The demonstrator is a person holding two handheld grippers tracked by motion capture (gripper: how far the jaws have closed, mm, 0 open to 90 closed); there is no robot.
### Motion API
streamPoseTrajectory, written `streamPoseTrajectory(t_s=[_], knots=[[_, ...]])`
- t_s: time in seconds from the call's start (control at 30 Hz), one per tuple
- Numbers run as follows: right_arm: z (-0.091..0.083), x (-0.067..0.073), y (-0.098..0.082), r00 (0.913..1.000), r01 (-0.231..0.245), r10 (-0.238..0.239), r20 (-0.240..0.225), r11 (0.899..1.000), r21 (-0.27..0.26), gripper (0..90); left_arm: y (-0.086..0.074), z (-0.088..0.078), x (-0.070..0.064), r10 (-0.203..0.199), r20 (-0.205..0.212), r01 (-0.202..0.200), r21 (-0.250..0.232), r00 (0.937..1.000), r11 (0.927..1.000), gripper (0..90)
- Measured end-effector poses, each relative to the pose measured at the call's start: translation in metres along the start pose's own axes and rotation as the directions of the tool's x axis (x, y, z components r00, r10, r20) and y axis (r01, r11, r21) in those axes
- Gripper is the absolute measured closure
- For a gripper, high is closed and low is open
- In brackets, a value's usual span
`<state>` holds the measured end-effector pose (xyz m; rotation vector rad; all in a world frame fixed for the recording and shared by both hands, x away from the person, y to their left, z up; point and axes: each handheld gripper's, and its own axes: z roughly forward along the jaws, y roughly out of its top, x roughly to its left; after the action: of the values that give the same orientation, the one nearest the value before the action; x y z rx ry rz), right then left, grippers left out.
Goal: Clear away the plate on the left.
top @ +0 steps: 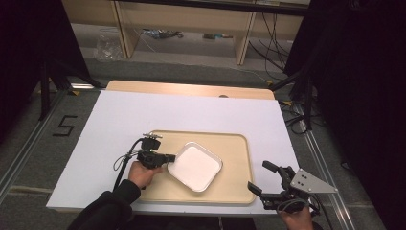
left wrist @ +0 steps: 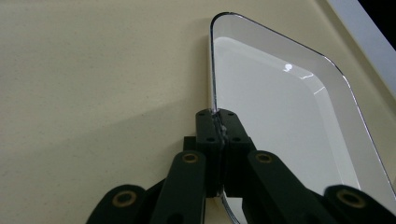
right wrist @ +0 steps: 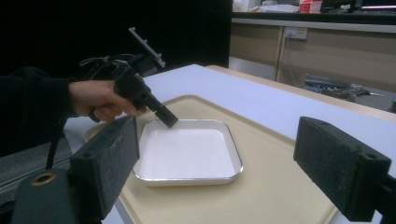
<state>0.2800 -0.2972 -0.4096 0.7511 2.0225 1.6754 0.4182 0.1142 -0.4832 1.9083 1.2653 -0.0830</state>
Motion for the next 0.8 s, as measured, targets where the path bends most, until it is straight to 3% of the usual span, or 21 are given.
streamPoseTrajectory(t_s=[0.13, 0.23, 0.43, 0.47, 0.7, 0.77, 0.8], knots=[[-0.002, 0.001, 0.001, 0.9999, -0.012, 0.012, -0.003, 1.000, 0.027, 15.2, -0.003, 0.003, -0.003, 0.005, -0.010, -0.005, 0.008, 0.9999, 1.0000, 87.7], [-0.001, 0.001, 0.000, 0.9999, -0.014, 0.014, 0.005, 1.000, 0.011, 15.2, -0.007, 0.004, -0.005, 0.007, -0.008, -0.007, 0.013, 0.9999, 0.9999, 87.3], [-0.001, 0.001, 0.000, 0.9999, -0.010, 0.010, -0.010, 1.000, 0.025, 15.2, -0.011, 0.002, -0.007, 0.044, -0.024, -0.043, 0.029, 0.9987, 0.9986, 86.2], [-0.001, 0.002, 0.000, 0.9997, -0.021, 0.021, -0.008, 0.999, 0.024, 15.2, -0.012, 0.001, -0.007, 0.073, -0.026, -0.071, 0.046, 0.9970, 0.9964, 86.2], [0.000, 0.001, 0.000, 0.9994, -0.026, 0.027, -0.023, 0.999, 0.023, 15.2, -0.019, -0.005, -0.010, 0.077, -0.036, -0.074, 0.068, 0.9964, 0.9949, 84.4], [0.000, 0.000, 0.000, 0.9996, -0.010, 0.010, -0.025, 1.000, 0.021, 15.2, -0.022, -0.006, -0.012, 0.061, -0.033, -0.059, 0.063, 0.9976, 0.9963, 84.2], [0.000, 0.000, 0.000, 0.9995, -0.016, 0.017, -0.026, 1.000, 0.022, 15.2, -0.022, -0.008, -0.011, 0.078, -0.029, -0.076, 0.079, 0.9965, 0.9940, 84.2]])
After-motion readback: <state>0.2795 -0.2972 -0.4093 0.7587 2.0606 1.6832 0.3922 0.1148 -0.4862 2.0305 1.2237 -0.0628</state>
